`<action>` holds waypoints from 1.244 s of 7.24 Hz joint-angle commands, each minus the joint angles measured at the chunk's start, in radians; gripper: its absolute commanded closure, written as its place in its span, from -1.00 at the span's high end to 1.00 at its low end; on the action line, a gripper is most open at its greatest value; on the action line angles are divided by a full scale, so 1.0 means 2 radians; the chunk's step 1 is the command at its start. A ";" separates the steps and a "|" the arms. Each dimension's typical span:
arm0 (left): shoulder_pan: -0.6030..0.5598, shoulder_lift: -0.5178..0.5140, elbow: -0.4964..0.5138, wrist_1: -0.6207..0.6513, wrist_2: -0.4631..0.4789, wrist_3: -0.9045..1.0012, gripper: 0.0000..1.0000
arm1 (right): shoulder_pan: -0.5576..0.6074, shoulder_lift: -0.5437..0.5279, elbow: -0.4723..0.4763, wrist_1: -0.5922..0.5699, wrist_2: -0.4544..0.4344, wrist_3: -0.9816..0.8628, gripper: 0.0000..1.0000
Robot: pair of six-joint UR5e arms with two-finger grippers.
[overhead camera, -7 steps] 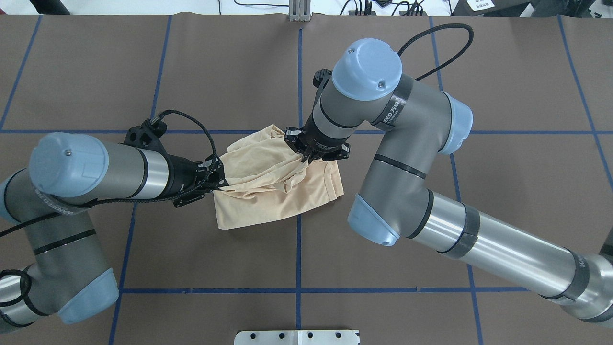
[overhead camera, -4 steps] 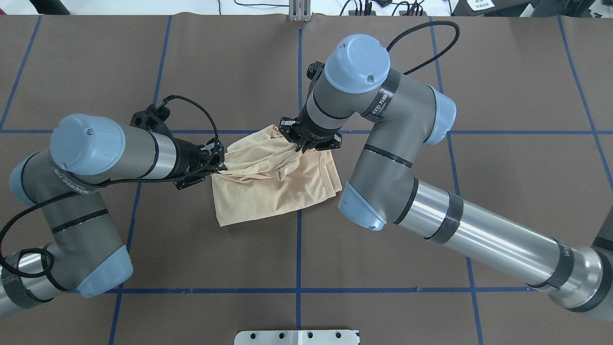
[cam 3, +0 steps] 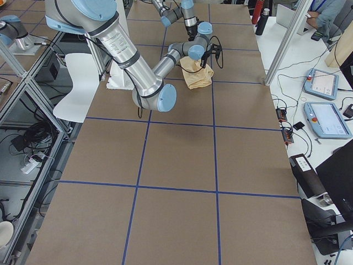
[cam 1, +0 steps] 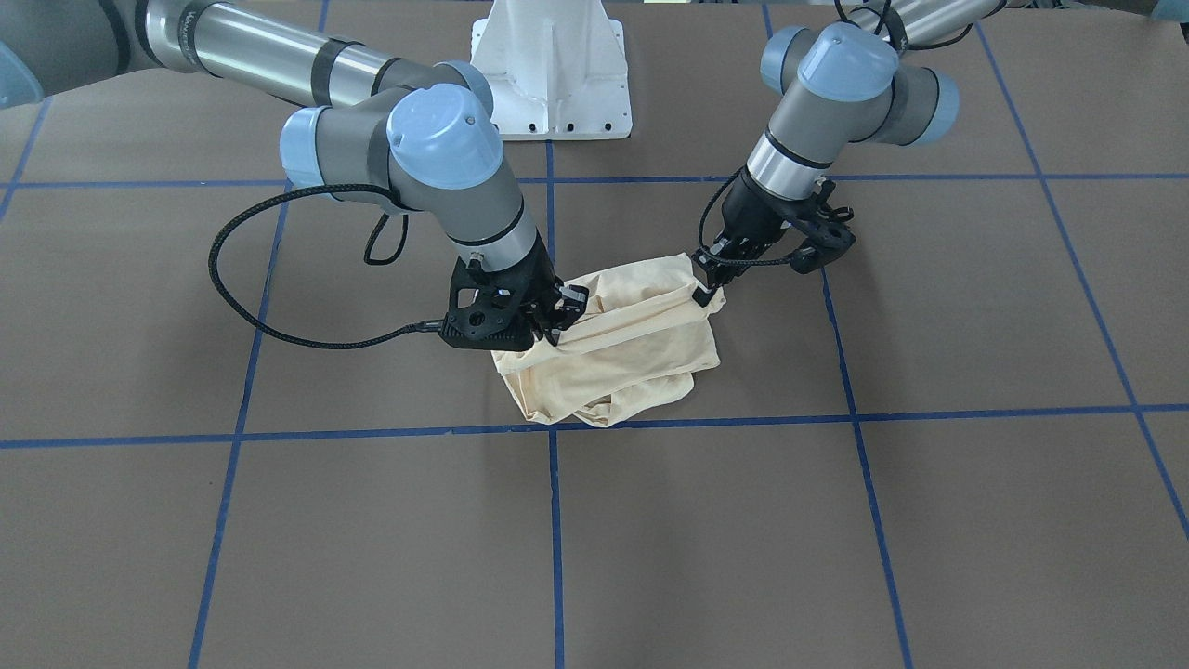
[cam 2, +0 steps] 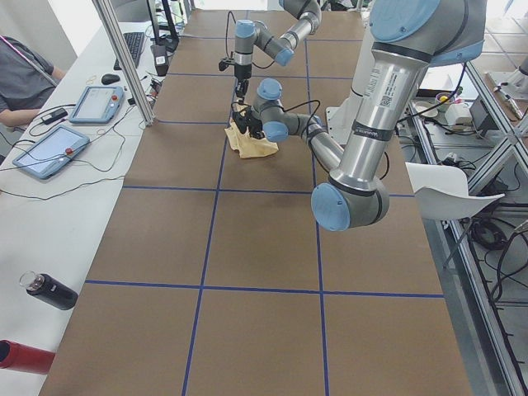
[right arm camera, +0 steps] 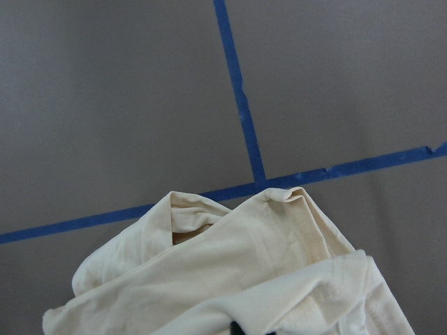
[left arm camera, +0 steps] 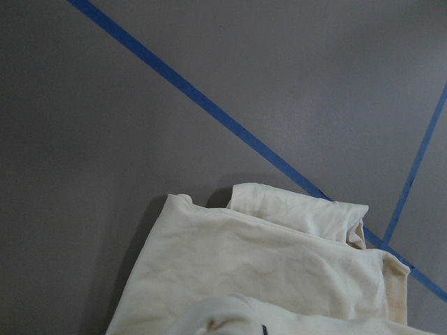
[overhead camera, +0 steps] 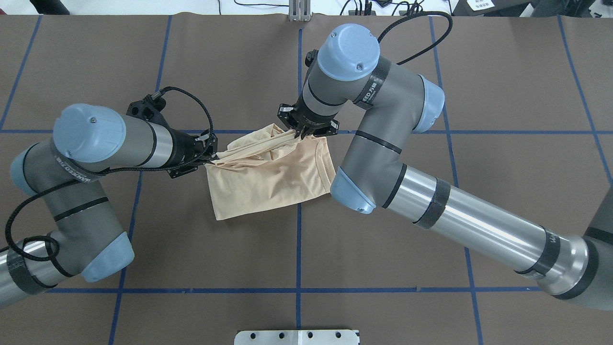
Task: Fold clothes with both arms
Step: 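Lift the near edge and fold it away from the robot with both grippers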
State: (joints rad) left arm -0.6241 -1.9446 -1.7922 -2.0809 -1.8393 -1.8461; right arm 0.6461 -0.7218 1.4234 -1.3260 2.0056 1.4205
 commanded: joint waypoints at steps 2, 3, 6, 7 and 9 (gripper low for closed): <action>-0.001 -0.019 0.033 -0.003 0.001 0.000 -1.00 | 0.001 0.003 -0.020 0.009 -0.002 0.002 -1.00; 0.000 -0.020 0.035 -0.003 0.001 0.000 -1.00 | 0.001 0.003 -0.021 0.010 -0.002 0.002 -1.00; -0.002 -0.021 0.037 -0.002 0.001 0.000 -0.67 | -0.001 0.035 -0.061 0.010 -0.003 0.005 0.87; -0.006 -0.021 0.036 -0.002 0.001 0.000 -0.67 | 0.000 0.036 -0.069 0.010 -0.004 0.005 0.92; -0.012 -0.017 0.035 -0.001 0.002 0.000 0.03 | 0.005 0.036 -0.070 0.011 -0.003 0.007 0.97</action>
State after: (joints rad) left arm -0.6410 -1.9839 -1.7221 -2.0837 -1.8369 -1.8466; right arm 0.6492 -0.6519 1.2878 -1.3044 1.9983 1.4315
